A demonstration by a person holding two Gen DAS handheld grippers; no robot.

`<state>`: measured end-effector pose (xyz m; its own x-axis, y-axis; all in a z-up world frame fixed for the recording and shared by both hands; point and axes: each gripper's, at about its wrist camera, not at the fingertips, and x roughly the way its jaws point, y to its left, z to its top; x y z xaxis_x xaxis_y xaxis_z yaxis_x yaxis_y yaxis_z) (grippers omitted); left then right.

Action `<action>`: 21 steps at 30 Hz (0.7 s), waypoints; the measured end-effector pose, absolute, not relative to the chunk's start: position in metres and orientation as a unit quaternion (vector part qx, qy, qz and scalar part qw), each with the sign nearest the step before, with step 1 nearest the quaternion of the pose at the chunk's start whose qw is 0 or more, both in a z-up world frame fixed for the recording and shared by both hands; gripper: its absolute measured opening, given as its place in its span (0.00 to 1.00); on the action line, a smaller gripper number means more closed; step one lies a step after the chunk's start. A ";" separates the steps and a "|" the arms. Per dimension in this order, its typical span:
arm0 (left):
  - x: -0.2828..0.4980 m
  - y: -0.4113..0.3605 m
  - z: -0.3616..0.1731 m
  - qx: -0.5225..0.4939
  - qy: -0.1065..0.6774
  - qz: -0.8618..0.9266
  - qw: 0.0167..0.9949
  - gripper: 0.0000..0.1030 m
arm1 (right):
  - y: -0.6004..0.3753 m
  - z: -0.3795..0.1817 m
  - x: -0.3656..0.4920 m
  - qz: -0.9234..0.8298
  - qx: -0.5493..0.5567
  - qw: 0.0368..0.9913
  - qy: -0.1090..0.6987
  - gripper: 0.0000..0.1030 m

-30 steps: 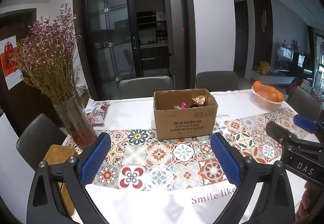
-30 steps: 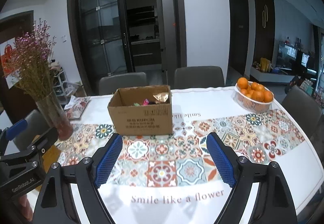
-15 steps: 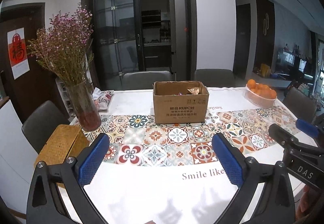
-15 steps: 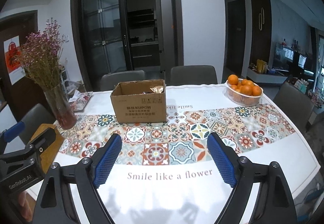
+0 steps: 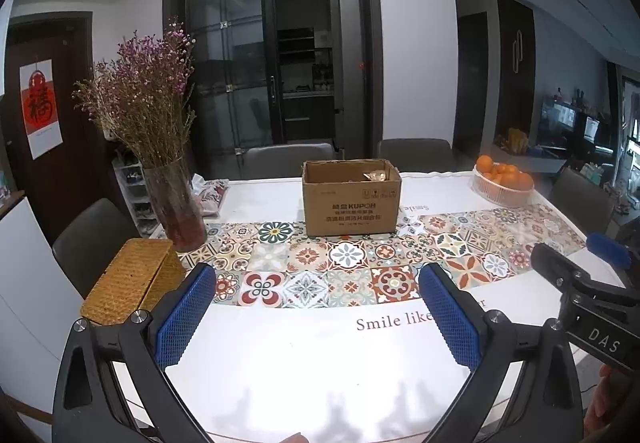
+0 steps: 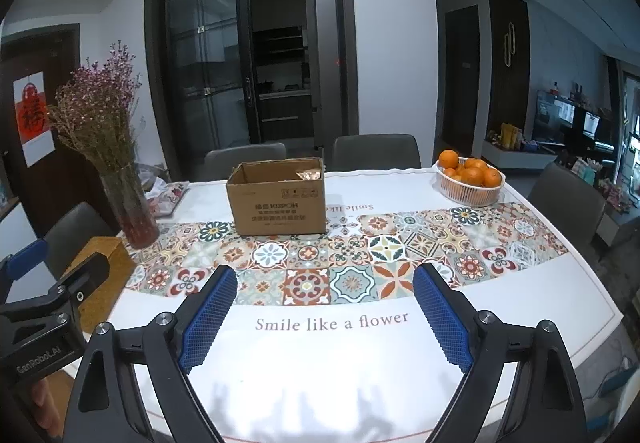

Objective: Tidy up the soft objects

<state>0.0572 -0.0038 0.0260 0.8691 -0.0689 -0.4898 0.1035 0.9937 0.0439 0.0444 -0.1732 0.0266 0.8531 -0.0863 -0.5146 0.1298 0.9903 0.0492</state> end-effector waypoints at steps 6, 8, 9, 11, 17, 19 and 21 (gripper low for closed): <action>0.046 -0.001 0.029 0.036 0.245 -0.037 0.968 1.00 | -0.170 0.027 0.037 -0.054 0.042 0.962 0.263 0.89; 0.044 0.001 0.029 0.038 0.244 -0.035 0.968 1.00 | -0.169 0.027 0.036 -0.052 0.044 0.962 0.263 0.89; 0.043 0.002 0.029 0.038 0.243 -0.035 0.969 1.00 | -0.169 0.027 0.036 -0.052 0.044 0.962 0.263 0.89; 0.040 0.004 0.029 0.038 0.242 -0.034 0.969 1.00 | -0.167 0.026 0.034 -0.052 0.043 0.962 0.263 0.89; 0.036 0.008 0.030 0.039 0.239 -0.026 0.970 1.00 | -0.162 0.025 0.031 -0.048 0.040 0.963 0.263 0.89; 0.035 0.008 0.029 0.040 0.239 -0.024 0.970 1.00 | -0.161 0.025 0.030 -0.047 0.040 0.963 0.264 0.89; 0.035 0.008 0.029 0.041 0.238 -0.022 0.970 1.00 | -0.161 0.025 0.030 -0.046 0.040 0.963 0.264 0.89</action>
